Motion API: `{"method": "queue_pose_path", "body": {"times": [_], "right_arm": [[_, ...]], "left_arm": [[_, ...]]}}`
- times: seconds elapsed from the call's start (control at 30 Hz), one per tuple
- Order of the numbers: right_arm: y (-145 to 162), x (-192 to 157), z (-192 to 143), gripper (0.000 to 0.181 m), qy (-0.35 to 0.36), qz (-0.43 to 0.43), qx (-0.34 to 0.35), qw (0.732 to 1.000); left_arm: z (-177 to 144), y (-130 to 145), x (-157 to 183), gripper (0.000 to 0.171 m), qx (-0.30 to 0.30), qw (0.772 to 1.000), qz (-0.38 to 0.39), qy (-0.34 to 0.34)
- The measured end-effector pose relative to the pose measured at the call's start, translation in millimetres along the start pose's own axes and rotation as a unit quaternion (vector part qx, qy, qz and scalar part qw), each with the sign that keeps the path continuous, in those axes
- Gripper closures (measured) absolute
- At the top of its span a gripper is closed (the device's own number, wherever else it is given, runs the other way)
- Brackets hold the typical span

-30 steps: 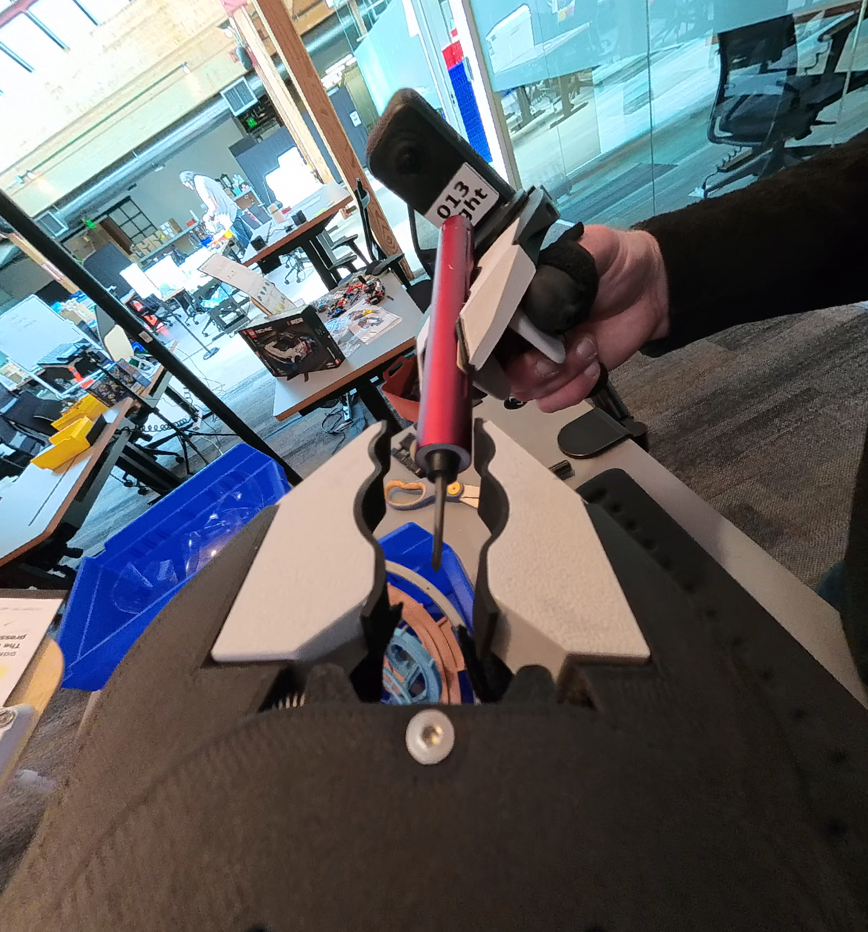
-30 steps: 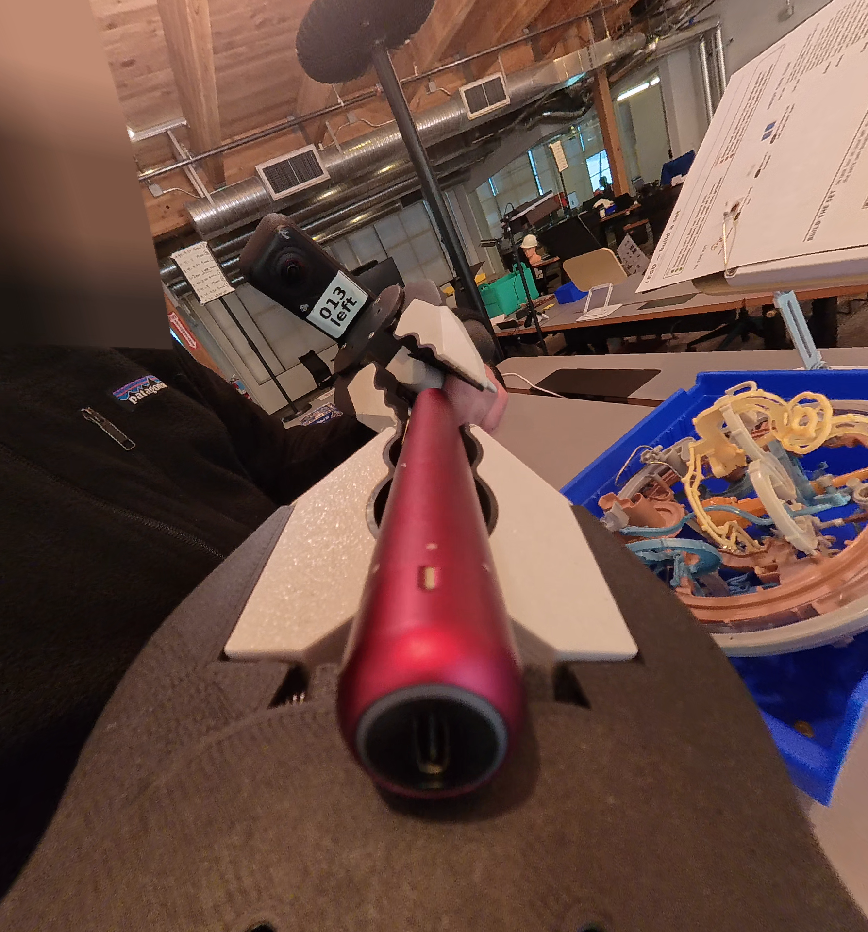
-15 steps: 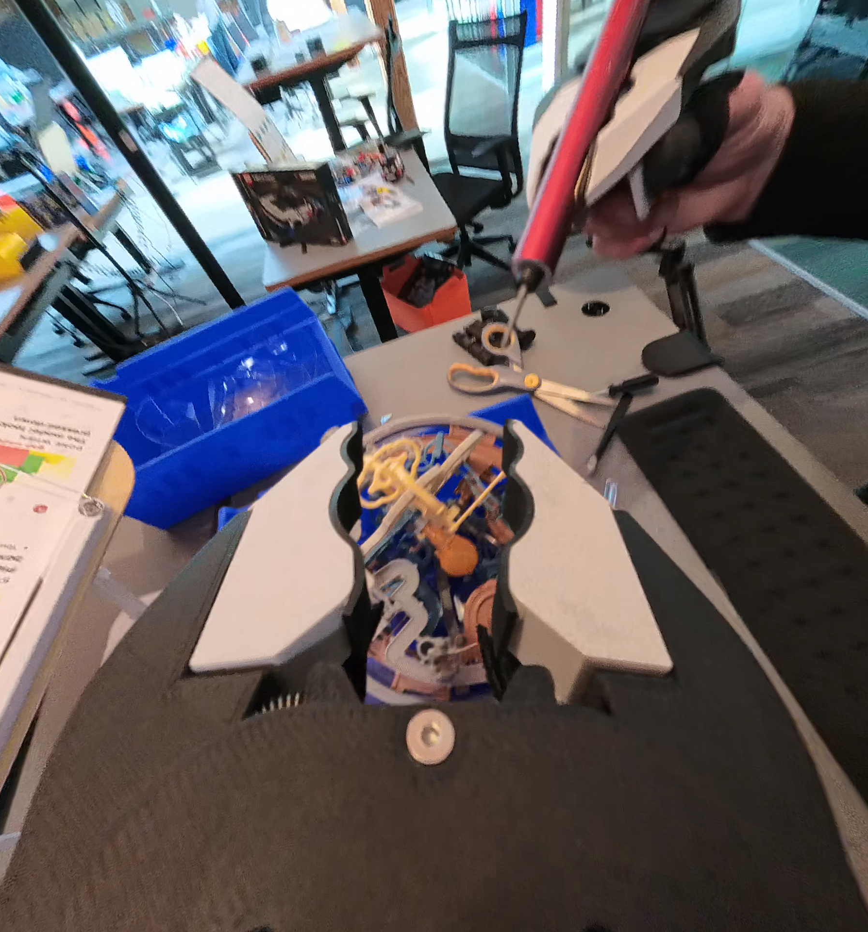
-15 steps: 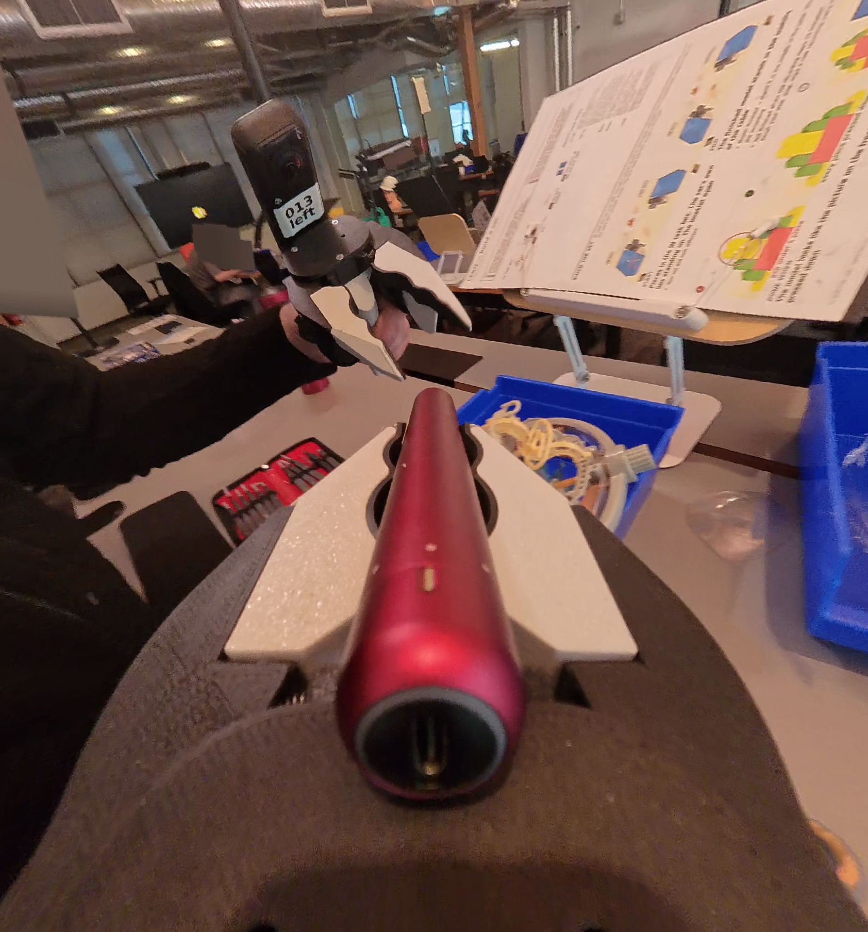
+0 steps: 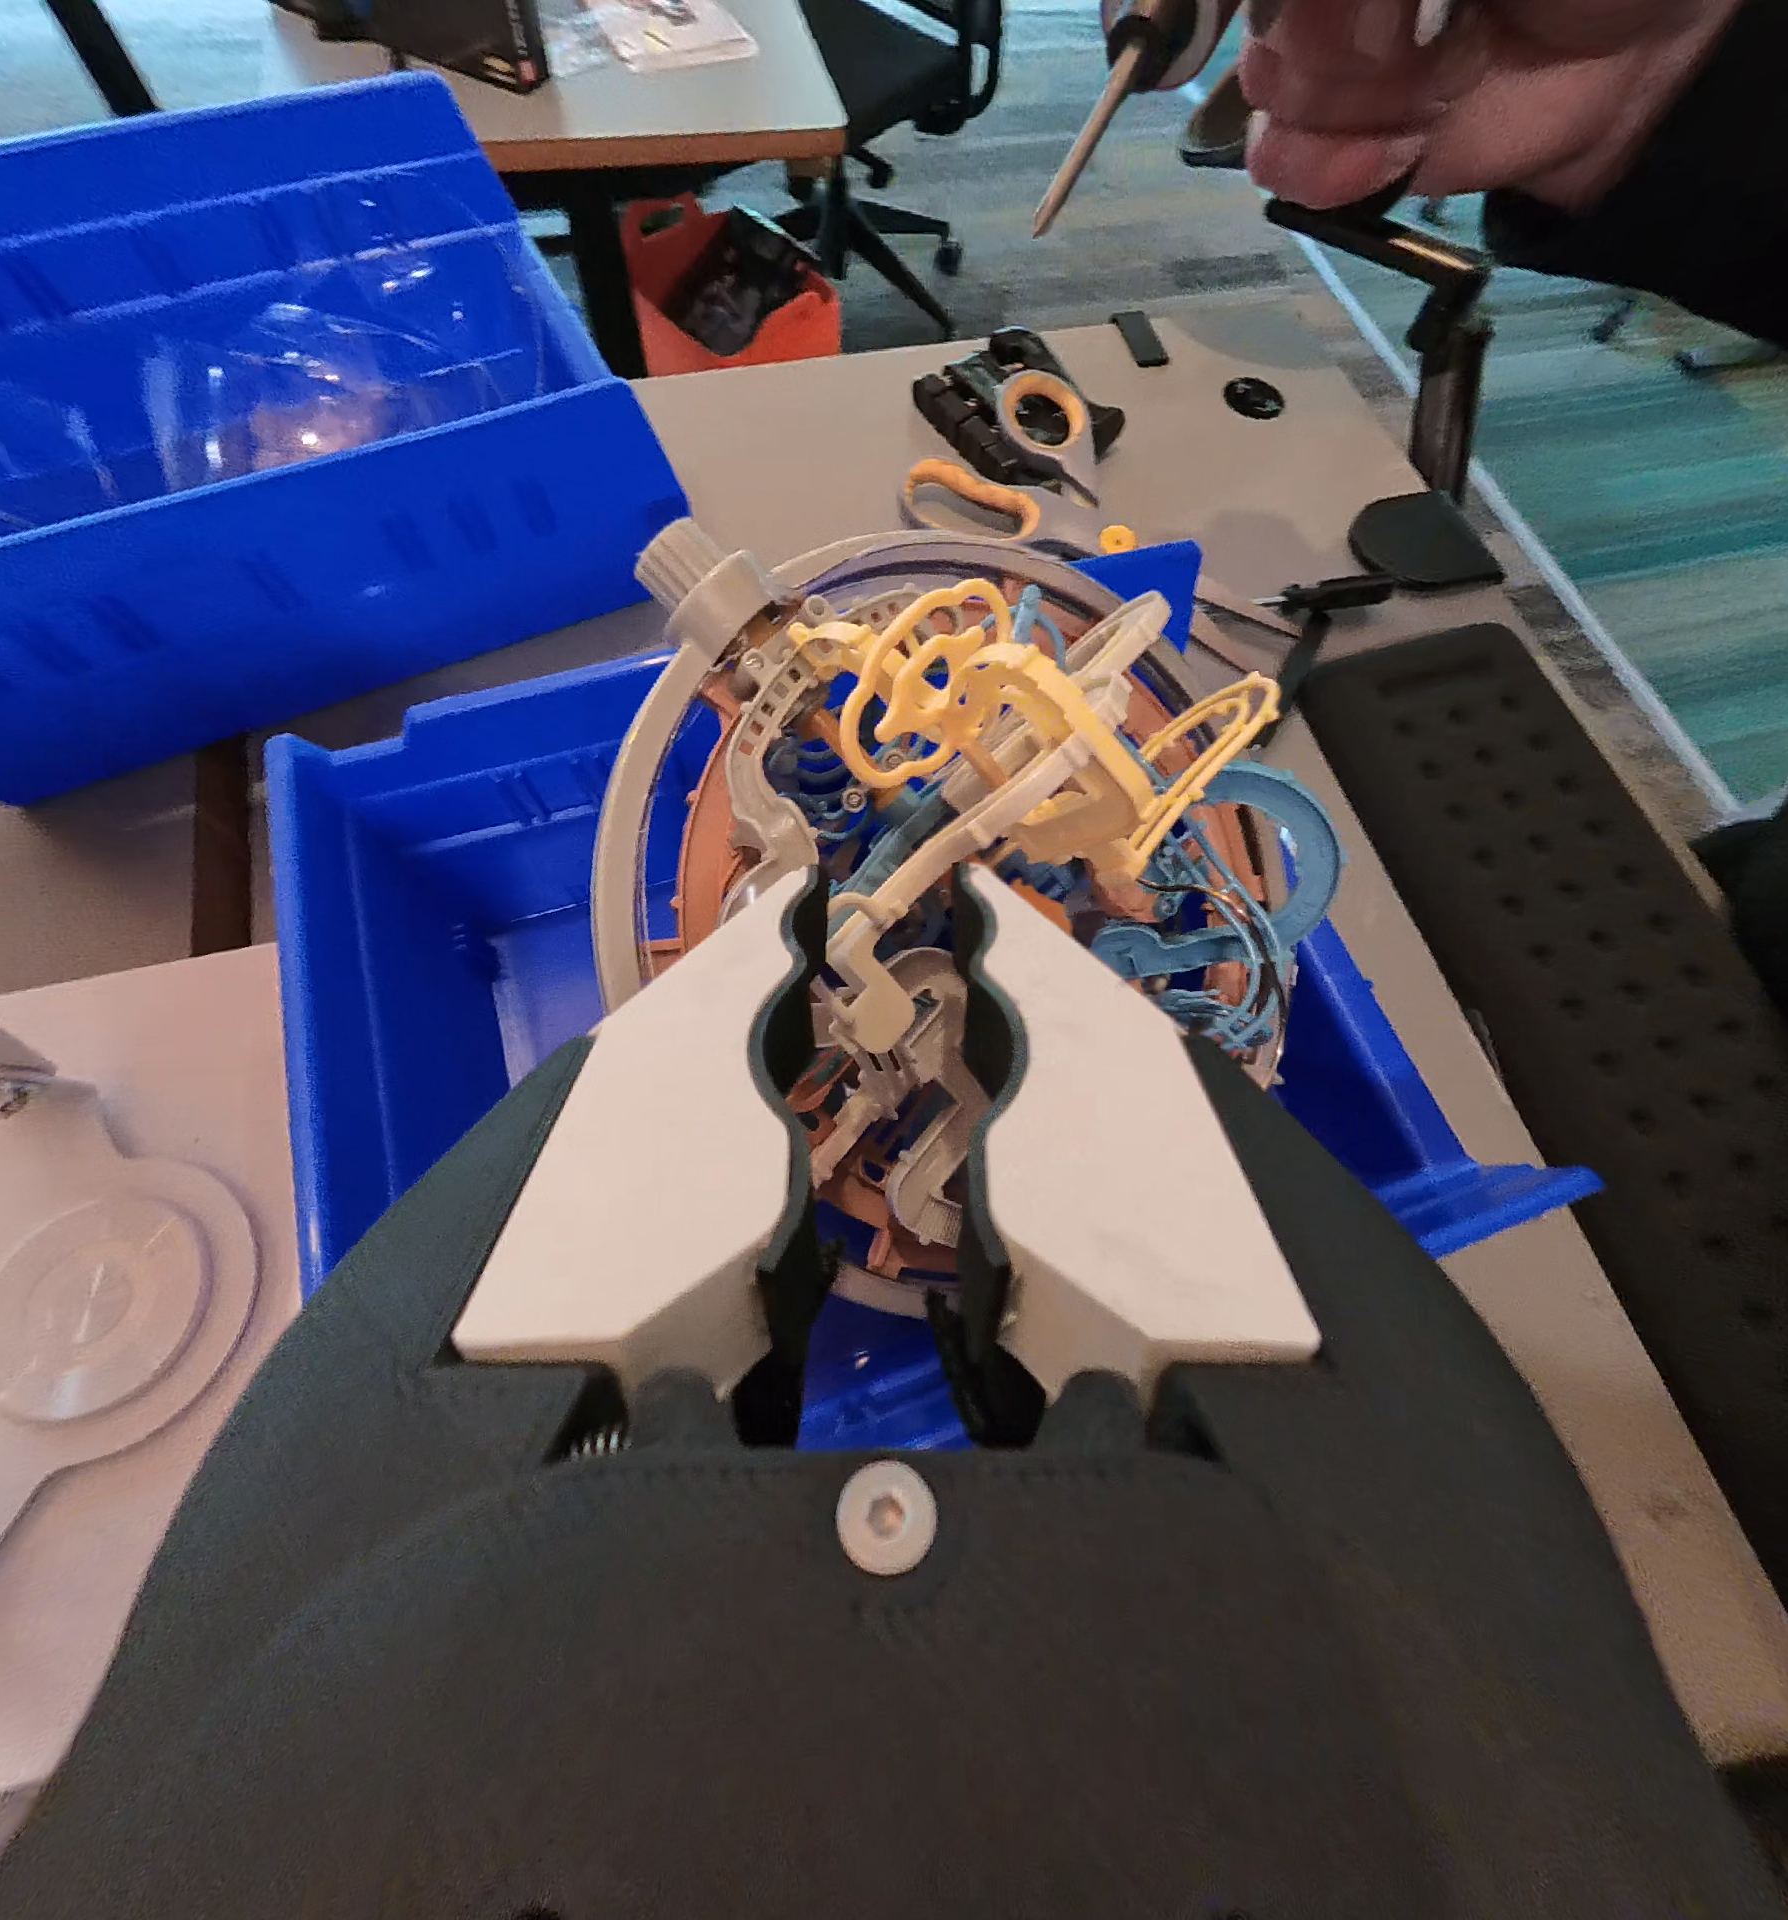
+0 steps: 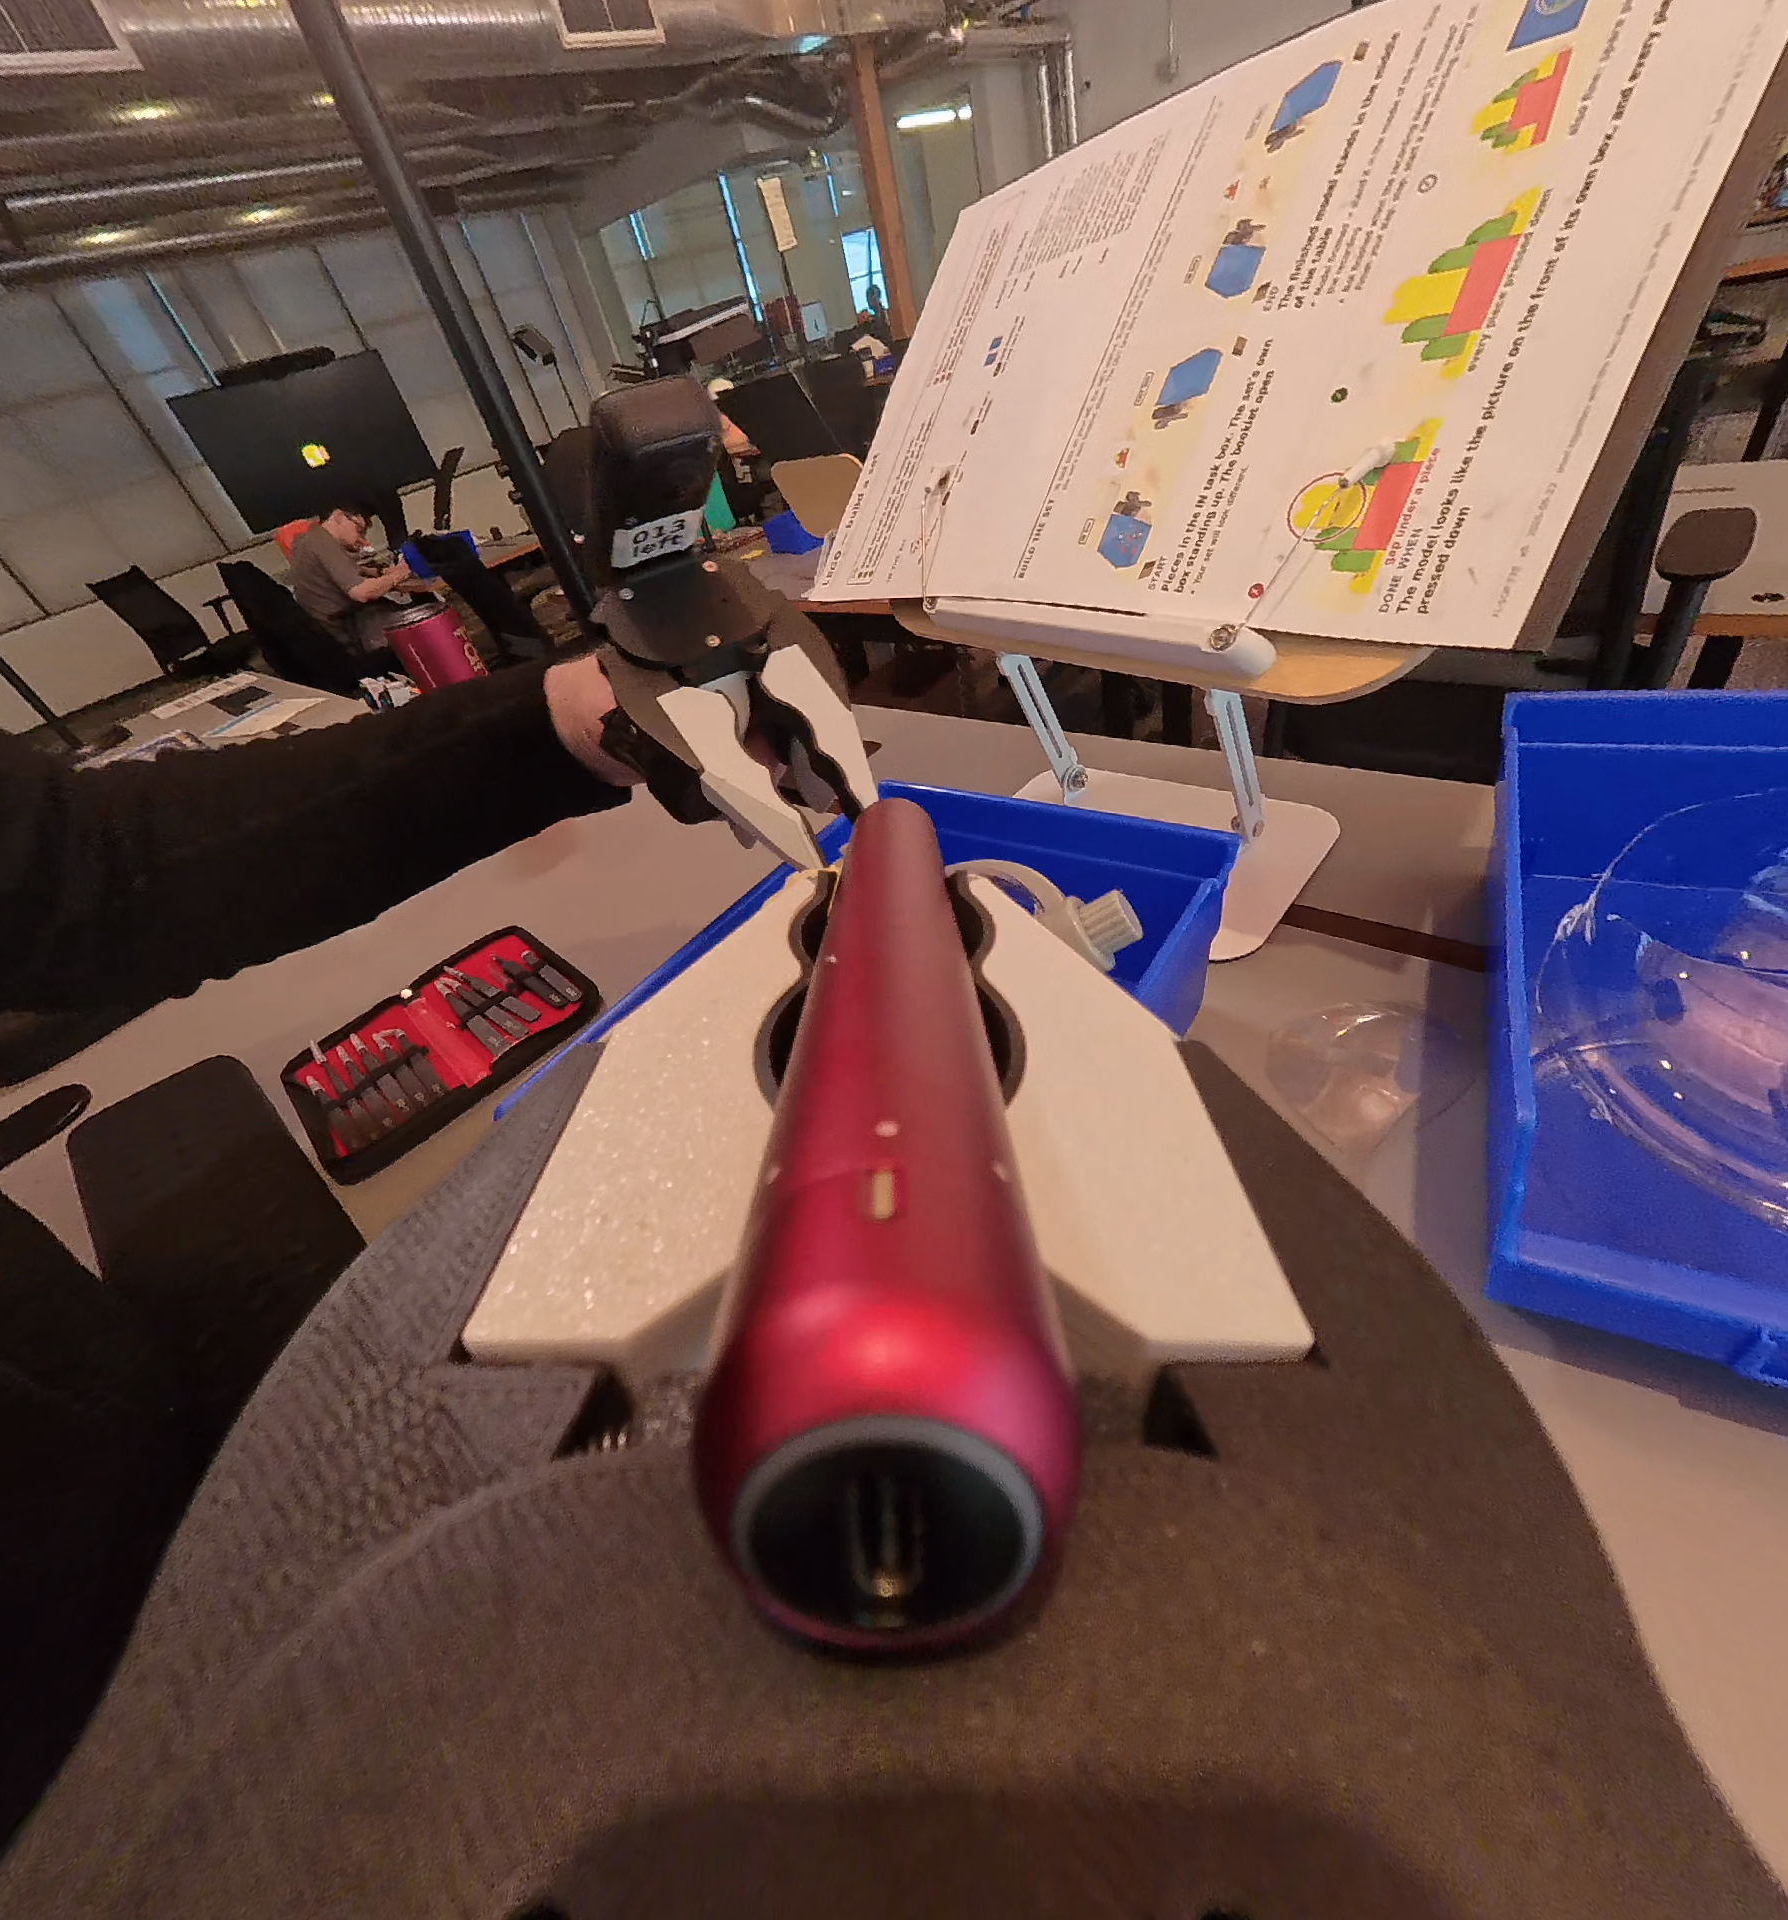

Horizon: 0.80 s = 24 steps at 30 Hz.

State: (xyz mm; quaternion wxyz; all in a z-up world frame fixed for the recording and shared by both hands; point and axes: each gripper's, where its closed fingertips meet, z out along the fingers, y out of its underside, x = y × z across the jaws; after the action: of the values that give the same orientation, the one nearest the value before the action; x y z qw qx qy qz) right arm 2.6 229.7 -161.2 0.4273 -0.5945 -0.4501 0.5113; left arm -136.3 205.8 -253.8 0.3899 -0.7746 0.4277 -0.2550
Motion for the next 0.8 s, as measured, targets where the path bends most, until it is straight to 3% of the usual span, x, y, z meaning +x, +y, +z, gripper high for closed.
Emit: {"method": "queue_pose_path", "body": {"times": [0.23, 0.43, 0.57, 0.6, 0.7, 0.8], "right_arm": [[13.1, 7.5, 2.7, 0.161, 0.005, 0.007, -0.010, 1.000], [23.0, 4.2, 10.1, 0.161, 0.010, 0.004, -0.018, 1.000], [31.1, -0.8, 14.8, 0.161, 0.006, 0.006, -0.021, 1.000], [32.7, -1.6, 15.6, 0.161, 0.004, 0.009, -0.020, 1.000], [34.4, -3.8, 16.8, 0.161, 0.001, 0.015, -0.011, 1.000], [37.1, -3.8, 17.6, 0.161, 0.003, 0.020, -0.010, 1.000]], "left_arm": [[-9.0, 4.4, 7.8, 0.171, 0.007, 0.995, -0.043, -0.091], [-11.3, 3.4, 40.1, 0.160, 0.012, 0.990, -0.118, -0.079], [-4.2, -2.0, 68.1, 0.162, -0.002, 0.992, -0.109, -0.064], [-5.1, -6.3, 72.9, 0.154, 0.003, 0.993, -0.105, -0.050], [-17.6, -23.3, 61.3, 0.149, 0.032, 0.995, -0.080, -0.044], [-25.1, -32.2, 23.1, 0.142, 0.040, 0.995, -0.079, -0.046]]}}
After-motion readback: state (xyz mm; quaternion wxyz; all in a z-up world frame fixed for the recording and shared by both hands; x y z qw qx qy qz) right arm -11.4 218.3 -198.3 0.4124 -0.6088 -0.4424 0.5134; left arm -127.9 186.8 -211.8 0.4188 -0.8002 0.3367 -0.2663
